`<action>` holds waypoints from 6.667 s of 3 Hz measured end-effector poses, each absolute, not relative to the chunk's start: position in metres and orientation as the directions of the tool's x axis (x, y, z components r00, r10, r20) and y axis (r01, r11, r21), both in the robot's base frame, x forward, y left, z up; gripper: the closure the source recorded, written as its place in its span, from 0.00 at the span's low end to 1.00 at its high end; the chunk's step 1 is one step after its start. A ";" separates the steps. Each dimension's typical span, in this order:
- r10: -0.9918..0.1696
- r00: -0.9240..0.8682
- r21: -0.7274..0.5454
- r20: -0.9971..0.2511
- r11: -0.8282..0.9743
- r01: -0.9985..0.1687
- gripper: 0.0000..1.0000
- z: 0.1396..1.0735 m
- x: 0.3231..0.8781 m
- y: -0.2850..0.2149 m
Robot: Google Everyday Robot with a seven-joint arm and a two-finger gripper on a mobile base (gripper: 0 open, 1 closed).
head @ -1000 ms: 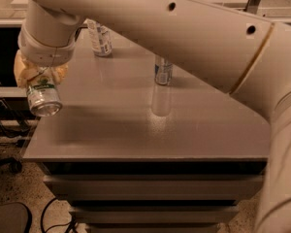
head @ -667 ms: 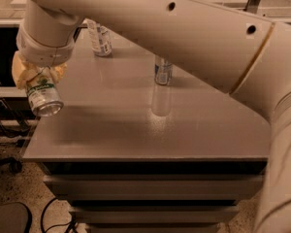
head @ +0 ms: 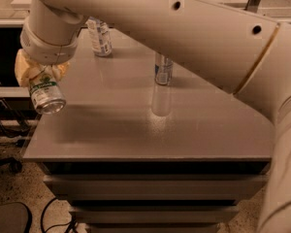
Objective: Place 7up can upright
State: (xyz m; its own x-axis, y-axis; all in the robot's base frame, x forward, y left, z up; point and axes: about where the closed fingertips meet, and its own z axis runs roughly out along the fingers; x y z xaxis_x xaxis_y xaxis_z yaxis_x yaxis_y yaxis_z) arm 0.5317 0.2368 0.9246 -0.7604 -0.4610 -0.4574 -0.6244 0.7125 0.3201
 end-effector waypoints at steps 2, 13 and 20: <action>-0.567 -0.616 0.308 -0.547 0.547 -0.778 1.00 0.949 0.553 0.229; -0.239 -0.239 0.198 -0.941 0.182 -0.963 1.00 0.951 0.550 0.203; -0.019 -0.034 0.034 -0.999 -0.001 -0.999 1.00 0.936 0.504 0.195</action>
Offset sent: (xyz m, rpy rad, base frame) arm 0.0338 -0.0148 0.0401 0.0991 -0.2165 0.4833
